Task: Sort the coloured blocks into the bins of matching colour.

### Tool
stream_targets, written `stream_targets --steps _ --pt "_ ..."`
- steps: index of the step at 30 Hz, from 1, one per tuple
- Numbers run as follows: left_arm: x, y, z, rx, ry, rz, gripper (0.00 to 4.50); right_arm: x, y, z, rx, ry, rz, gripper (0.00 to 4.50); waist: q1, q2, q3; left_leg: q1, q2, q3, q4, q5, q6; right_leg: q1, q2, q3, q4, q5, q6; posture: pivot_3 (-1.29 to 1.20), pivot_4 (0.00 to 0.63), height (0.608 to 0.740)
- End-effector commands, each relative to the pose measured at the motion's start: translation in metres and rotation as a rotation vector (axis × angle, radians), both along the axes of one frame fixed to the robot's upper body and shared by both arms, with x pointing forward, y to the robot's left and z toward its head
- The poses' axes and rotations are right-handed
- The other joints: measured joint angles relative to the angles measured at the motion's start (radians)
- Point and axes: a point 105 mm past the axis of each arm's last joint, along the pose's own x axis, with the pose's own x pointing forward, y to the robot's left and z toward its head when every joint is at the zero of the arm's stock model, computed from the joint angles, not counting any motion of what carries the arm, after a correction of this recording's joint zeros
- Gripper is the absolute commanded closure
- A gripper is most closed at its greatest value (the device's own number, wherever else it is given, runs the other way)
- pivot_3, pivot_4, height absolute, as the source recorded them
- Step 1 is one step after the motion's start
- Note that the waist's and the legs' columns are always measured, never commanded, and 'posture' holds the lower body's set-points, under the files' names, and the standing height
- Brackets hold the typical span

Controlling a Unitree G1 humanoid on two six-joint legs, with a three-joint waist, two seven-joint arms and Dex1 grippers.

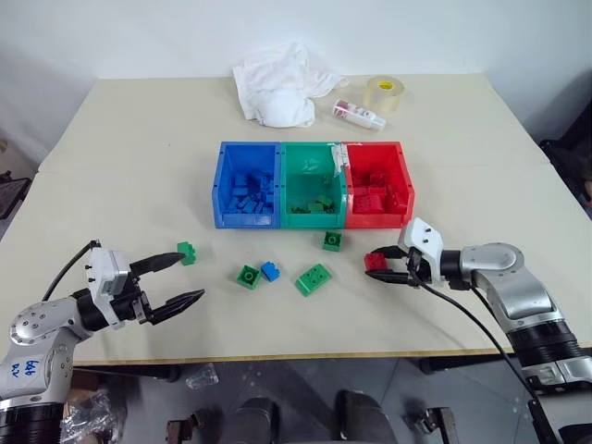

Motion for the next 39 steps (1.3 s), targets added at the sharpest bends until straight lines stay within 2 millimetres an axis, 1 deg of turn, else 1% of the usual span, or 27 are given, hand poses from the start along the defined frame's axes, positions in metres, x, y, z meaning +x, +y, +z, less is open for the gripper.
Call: stream_targets --steps 1,2,4,6,9,11,14,16,17,22,23,28,30,32,34,38,39 --pt "-0.003 -0.002 0.010 -0.006 -0.044 -0.011 0.00 0.002 0.000 0.030 0.072 -0.100 -0.029 2.70 0.000 0.000 0.000 0.000 0.000 0.000 0.000 0.000 0.000 0.000 0.000 0.000 0.000 0.000 0.000 0.00 0.150 0.740" --pt "-0.002 -0.003 0.010 -0.007 -0.044 -0.013 0.00 0.004 0.001 0.037 0.093 -0.122 -0.039 2.70 0.000 0.000 0.000 0.000 0.000 0.000 0.000 0.000 0.000 0.000 0.000 0.000 0.000 0.000 0.000 0.00 0.150 0.740" --pt "0.000 -0.005 0.010 -0.011 -0.042 -0.018 0.00 0.012 0.001 0.061 0.140 -0.196 -0.077 2.70 0.000 0.000 0.000 0.000 0.000 0.000 0.000 0.000 0.000 0.000 0.000 0.000 0.000 0.000 0.000 0.00 0.150 0.740" --pt "0.003 -0.007 0.009 -0.013 -0.040 -0.029 0.00 0.026 -0.002 0.086 0.174 -0.270 -0.126 2.70 -0.003 0.000 0.000 0.000 0.000 0.001 0.000 0.000 0.000 0.000 0.000 0.000 0.000 0.000 0.000 0.00 0.150 0.740" --pt "0.008 -0.010 0.010 -0.017 -0.044 -0.041 0.00 0.049 -0.002 0.116 0.228 -0.333 -0.193 2.70 -0.006 0.001 0.001 0.000 0.000 0.002 0.000 0.000 0.000 -0.001 0.000 0.001 0.000 0.000 0.000 0.00 0.150 0.740" --pt "0.010 -0.012 0.010 -0.019 -0.046 -0.046 0.00 0.060 -0.002 0.125 0.251 -0.350 -0.216 2.70 -0.009 0.001 0.001 0.000 0.000 0.001 -0.001 0.000 0.000 -0.002 0.000 0.001 0.001 0.000 0.000 0.00 0.150 0.740" --pt "0.015 -0.015 0.009 -0.020 -0.049 -0.056 0.00 0.088 -0.005 0.131 0.251 -0.372 -0.316 2.70 -0.012 0.001 0.001 0.000 -0.001 0.000 -0.001 0.000 0.000 -0.001 0.000 -0.001 0.001 0.000 -0.001 0.00 0.150 0.740" --pt "0.018 -0.017 0.010 -0.025 -0.056 -0.065 0.00 0.097 -0.002 0.131 0.276 -0.351 -0.329 2.00 -0.017 0.001 0.001 0.000 -0.002 0.000 -0.001 0.000 0.000 -0.001 -0.001 0.000 0.002 0.000 -0.001 0.00 0.150 0.740" --pt "0.018 -0.018 0.010 -0.026 -0.058 -0.068 0.00 0.099 -0.001 0.130 0.284 -0.342 -0.322 1.76 -0.018 0.001 0.001 -0.001 -0.002 0.000 -0.001 0.000 0.000 -0.002 -0.001 0.000 0.002 0.000 -0.001 0.00 0.150 0.740" --pt "0.023 -0.020 0.011 -0.026 -0.066 -0.077 0.00 0.103 0.001 0.129 0.278 -0.354 -0.313 0.16 -0.031 0.001 0.001 -0.001 -0.001 -0.002 -0.002 0.000 0.000 -0.002 0.000 -0.002 0.002 0.000 -0.001 0.00 0.150 0.740" --pt "0.024 -0.020 0.011 -0.026 -0.068 -0.079 0.00 0.102 0.000 0.129 0.279 -0.357 -0.310 0.03 -0.032 0.001 0.001 -0.001 -0.001 -0.001 -0.002 0.000 0.000 -0.002 0.000 -0.002 0.002 0.000 -0.001 0.00 0.150 0.740" --pt "0.029 -0.022 0.011 -0.029 -0.070 -0.096 0.00 0.089 -0.007 0.131 0.256 -0.381 -0.269 0.03 -0.034 0.002 0.001 -0.001 -0.001 -0.001 -0.002 0.000 0.000 -0.002 0.000 -0.002 0.003 0.000 -0.001 0.00 0.150 0.740" --pt "0.031 -0.024 0.010 -0.030 -0.070 -0.106 0.00 0.073 -0.008 0.131 0.259 -0.377 -0.207 0.03 -0.029 0.002 0.001 -0.001 -0.001 -0.001 -0.002 0.000 0.000 -0.002 0.000 -0.002 0.003 0.000 -0.001 0.00 0.150 0.740" --pt "0.034 -0.025 0.010 -0.029 -0.067 -0.113 0.00 0.053 -0.012 0.127 0.234 -0.385 -0.153 0.03 -0.023 0.002 0.001 -0.001 -0.001 -0.002 -0.001 0.000 0.000 -0.002 0.000 -0.002 0.003 0.000 -0.001 0.00 0.150 0.740" --pt "0.035 -0.024 0.010 -0.024 -0.064 -0.118 0.00 0.036 -0.019 0.122 0.211 -0.387 -0.143 0.03 -0.020 0.002 0.001 -0.001 -0.001 -0.003 0.000 0.000 0.000 -0.001 0.000 -0.003 0.003 0.000 -0.001 0.00 0.150 0.740" --pt "0.036 -0.021 0.009 -0.010 -0.054 -0.132 0.00 -0.008 -0.041 0.104 0.162 -0.299 -0.121 0.03 -0.007 0.002 0.001 -0.002 -0.001 -0.002 0.001 0.000 0.000 -0.001 -0.001 -0.003 0.002 0.000 0.000 0.00 0.150 0.740" --pt "0.037 -0.019 0.008 -0.005 -0.050 -0.133 0.00 -0.022 -0.053 0.095 0.125 -0.260 -0.136 0.03 -0.002 0.002 0.001 -0.002 -0.001 -0.001 0.001 0.000 0.000 -0.001 0.000 -0.003 0.002 0.000 0.000 0.00 0.150 0.740"
